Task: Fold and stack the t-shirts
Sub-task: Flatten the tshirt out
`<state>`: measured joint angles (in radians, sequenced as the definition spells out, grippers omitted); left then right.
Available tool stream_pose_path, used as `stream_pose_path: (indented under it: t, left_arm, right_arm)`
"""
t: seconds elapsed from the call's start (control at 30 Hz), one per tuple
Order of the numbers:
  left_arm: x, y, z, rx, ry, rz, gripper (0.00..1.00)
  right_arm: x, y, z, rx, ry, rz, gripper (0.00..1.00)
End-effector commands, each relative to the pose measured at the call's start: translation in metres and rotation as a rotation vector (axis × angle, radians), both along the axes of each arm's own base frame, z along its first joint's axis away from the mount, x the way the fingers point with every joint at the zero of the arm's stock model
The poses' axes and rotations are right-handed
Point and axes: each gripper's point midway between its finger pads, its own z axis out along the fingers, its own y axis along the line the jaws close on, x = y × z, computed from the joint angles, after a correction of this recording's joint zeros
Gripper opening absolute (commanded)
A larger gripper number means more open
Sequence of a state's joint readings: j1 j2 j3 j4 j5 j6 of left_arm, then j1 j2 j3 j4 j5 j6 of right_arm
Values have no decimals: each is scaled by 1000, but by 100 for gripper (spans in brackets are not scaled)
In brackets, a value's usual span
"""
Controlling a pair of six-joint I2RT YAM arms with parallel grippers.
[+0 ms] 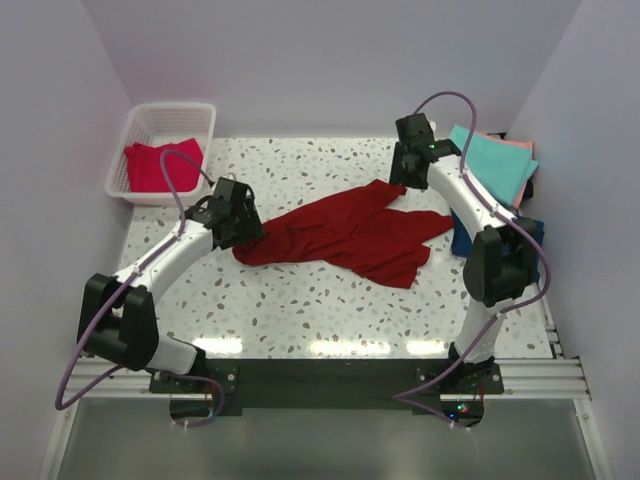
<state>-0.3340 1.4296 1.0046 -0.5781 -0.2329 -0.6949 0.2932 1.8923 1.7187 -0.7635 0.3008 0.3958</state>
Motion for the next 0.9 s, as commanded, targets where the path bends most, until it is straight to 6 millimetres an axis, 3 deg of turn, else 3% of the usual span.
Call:
stream_pose_path:
  t: [0.0, 0.13, 0.5, 0.7, 0.8, 0.87]
  left_arm:
    - [17, -47, 12, -163, -75, -212, 65]
    - [14, -72, 5, -181, -68, -323, 64]
    - [26, -105, -13, -133, -45, -423, 66]
    - [38, -94, -29, -47, -15, -323, 65]
    - [49, -67, -36, 72, -12, -175, 58]
    - [51, -60, -39, 105, 1, -129, 50]
  right_arm:
    - [-18, 11, 3, 7, 6, 31, 48]
    - [-30, 24, -4, 20, 27, 57, 48]
    - [-45, 38, -20, 26, 72, 91, 48]
    - [-44, 39, -19, 28, 70, 96, 48]
    - [-44, 38, -19, 24, 72, 94, 48]
    - [-43, 38, -19, 21, 72, 95, 48]
